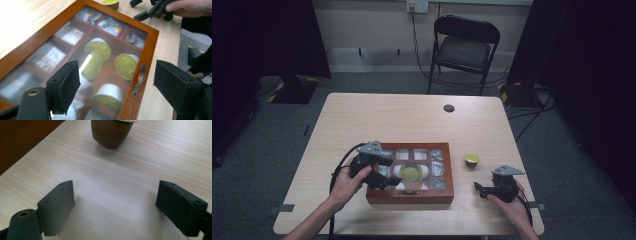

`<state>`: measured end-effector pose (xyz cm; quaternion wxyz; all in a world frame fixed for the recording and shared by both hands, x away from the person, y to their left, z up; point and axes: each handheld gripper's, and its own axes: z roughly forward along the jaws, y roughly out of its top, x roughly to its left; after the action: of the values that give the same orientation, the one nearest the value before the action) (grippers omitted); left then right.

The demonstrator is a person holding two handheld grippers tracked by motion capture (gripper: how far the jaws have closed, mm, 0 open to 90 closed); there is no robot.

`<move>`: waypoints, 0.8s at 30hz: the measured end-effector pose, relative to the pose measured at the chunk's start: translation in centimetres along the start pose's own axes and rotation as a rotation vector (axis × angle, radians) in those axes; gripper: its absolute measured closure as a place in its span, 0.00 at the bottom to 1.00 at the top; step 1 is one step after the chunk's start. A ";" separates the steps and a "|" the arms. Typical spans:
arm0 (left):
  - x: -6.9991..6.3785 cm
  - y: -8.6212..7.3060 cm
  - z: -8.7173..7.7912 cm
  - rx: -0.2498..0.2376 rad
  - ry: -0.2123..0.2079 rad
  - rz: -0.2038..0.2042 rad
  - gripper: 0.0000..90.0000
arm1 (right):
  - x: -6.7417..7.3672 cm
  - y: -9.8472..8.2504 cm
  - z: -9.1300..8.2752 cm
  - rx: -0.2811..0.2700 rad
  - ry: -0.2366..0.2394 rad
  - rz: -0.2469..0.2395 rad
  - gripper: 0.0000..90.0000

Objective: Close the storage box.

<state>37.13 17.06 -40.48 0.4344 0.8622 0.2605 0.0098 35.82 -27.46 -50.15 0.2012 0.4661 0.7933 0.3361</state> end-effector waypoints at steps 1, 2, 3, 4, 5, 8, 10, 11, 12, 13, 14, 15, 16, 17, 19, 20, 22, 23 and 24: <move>0.1 -0.2 -0.1 0.002 0.007 -0.015 0.23 | 0.0 0.0 0.0 0.000 0.000 -0.001 0.16; 0.3 -0.5 -0.3 0.010 0.013 -0.014 0.23 | 0.0 0.0 0.0 0.000 0.000 0.000 0.16; 0.4 -0.8 -0.4 0.004 0.031 -0.021 0.24 | 0.0 0.0 0.0 0.000 0.000 0.000 0.16; 0.6 -1.1 -0.6 0.007 0.055 -0.025 0.24 | 0.0 0.0 0.0 0.000 0.000 0.000 0.16; 0.7 -1.4 -0.8 0.005 0.062 -0.031 0.24 | 0.0 0.0 0.0 0.000 0.000 0.000 0.16; 1.3 -2.1 -1.7 0.013 0.096 -0.035 0.24 | 0.0 0.0 0.0 0.000 0.000 0.000 0.16; 1.7 -2.7 -2.4 -0.011 0.130 -0.062 0.24 | 0.0 0.0 0.0 0.000 0.000 0.000 0.16; 1.9 -2.9 -2.6 -0.017 0.141 -0.069 0.24 | 0.0 0.0 0.0 0.000 -0.001 0.000 0.16; 2.2 -3.2 -2.9 -0.022 0.149 -0.081 0.24 | 0.0 0.0 0.0 0.000 0.000 0.000 0.16; 2.4 -3.5 -3.2 -0.026 0.158 -0.096 0.24 | 0.0 0.0 0.0 0.000 0.000 0.000 0.16; 2.8 -3.9 -3.5 -0.023 0.163 -0.108 0.24 | 0.0 0.0 0.0 0.000 0.000 0.000 0.16; 3.1 -4.2 -3.9 -0.018 0.172 -0.111 0.24 | 0.0 0.0 0.0 0.000 -0.001 0.000 0.16; 3.4 -4.5 -4.2 -0.023 0.187 -0.123 0.24 | 0.0 0.0 0.0 0.000 -0.001 0.000 0.16; 3.7 -4.9 -4.5 -0.026 0.193 -0.135 0.24 | 0.0 0.0 0.0 0.000 -0.001 0.000 0.16; 4.2 -5.6 -5.1 -0.022 0.232 -0.152 0.24 | 0.0 0.0 0.0 0.000 0.000 0.000 0.16; 4.4 -5.9 -5.3 -0.012 0.246 -0.173 0.24 | 0.0 0.0 0.0 0.000 -0.001 0.000 0.16; 4.9 -6.6 -5.6 0.007 0.285 -0.187 0.26 | 0.0 0.0 0.0 0.000 -0.001 0.000 0.16; 5.1 -7.0 -5.7 0.003 0.297 -0.193 0.26 | 0.0 0.0 0.0 0.000 -0.001 0.000 0.16; 5.4 -7.4 -5.8 0.002 0.313 -0.200 0.26 | 0.0 0.0 0.0 0.000 -0.001 0.000 0.16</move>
<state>37.12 27.40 -43.59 0.3866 0.8202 0.4095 0.1003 35.82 -27.46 -50.15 0.2015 0.4662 0.7933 0.3358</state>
